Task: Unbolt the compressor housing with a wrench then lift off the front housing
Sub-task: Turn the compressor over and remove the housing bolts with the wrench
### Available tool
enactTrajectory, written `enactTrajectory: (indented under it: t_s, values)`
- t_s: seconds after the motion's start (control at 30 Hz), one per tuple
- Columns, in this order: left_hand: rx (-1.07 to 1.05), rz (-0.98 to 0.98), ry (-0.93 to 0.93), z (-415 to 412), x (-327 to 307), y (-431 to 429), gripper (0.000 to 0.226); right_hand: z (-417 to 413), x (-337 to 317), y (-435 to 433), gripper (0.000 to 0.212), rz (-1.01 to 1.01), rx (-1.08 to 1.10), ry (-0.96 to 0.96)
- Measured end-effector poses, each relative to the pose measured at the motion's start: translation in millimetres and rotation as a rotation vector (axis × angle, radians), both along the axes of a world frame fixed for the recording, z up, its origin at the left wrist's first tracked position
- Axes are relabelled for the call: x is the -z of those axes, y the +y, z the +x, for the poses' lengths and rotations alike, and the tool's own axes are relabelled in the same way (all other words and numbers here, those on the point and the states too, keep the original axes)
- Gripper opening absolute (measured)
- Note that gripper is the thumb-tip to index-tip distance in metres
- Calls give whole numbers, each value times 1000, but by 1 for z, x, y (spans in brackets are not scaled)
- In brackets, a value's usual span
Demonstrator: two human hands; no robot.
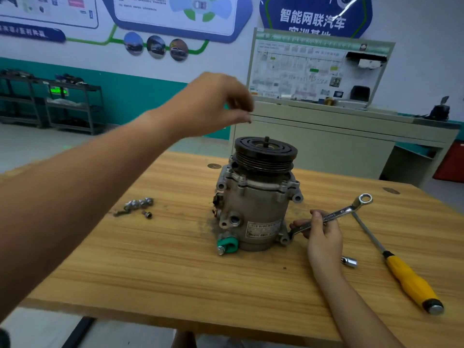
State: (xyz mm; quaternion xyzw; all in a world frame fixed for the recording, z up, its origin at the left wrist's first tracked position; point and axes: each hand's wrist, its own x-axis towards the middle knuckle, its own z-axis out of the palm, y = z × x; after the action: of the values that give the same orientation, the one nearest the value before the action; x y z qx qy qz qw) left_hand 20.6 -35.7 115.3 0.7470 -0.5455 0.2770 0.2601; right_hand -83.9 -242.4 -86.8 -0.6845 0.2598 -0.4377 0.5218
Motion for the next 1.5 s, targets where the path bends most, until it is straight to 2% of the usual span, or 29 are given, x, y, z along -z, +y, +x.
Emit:
enactTrajectory:
  t_s: [0.1, 0.2, 0.27, 0.37, 0.43, 0.73, 0.83, 0.93, 1.03, 1.1, 1.17, 1.23, 1.3, 1.4, 1.5]
  values:
    - [-253, 43, 239, 28, 54, 58, 19, 1, 0, -2, 12, 10, 6, 21]
    - [-408, -133, 638, 43, 113, 114, 15, 2, -2, -3, 15, 35, 11, 42]
    - [-550, -193, 772, 45, 150, 140, 12, 2, -2, -3, 13, 26, 5, 47]
    - [-672, -66, 734, 48, 192, 151, 9, -1, -4, -2, 12, -21, 19, 31]
    - [-704, -51, 669, 49, 203, 149, 6, -2, -5, 1, 13, -60, 31, 8]
    - [-838, 5, 459, 66, 205, 114, 23, -3, -7, 2, 14, -56, -3, -9]
    - [-725, -202, 383, 57, 197, 94, 26, -3, -7, 6, 14, -146, 20, 9]
    - [-405, -442, 356, 39, 180, 50, 30, -7, -13, 16, 16, -173, 62, -48]
    - [-91, -594, 509, 16, 157, 0, 37, -21, -24, 22, 22, -214, 68, -33]
    - [21, -649, 617, 4, 152, -24, 42, -36, -33, 21, 22, -412, 47, 114]
    - [83, -666, 765, 1, 160, -39, 45, -54, -44, 19, 27, -630, 15, 310]
    - [150, -687, 1003, 2, 171, -45, 46, -70, -61, 18, 35, -757, 4, 481]
    - [133, -730, 1131, 6, 178, -45, 40, -79, -76, 20, 39, -867, 7, 646]
    - [-9, -652, 1031, 11, 184, -39, 43, -79, -96, 22, 39, -996, 61, 825]
    - [-50, -608, 918, 13, 191, -37, 41, -75, -108, 27, 40, -1089, 98, 992]
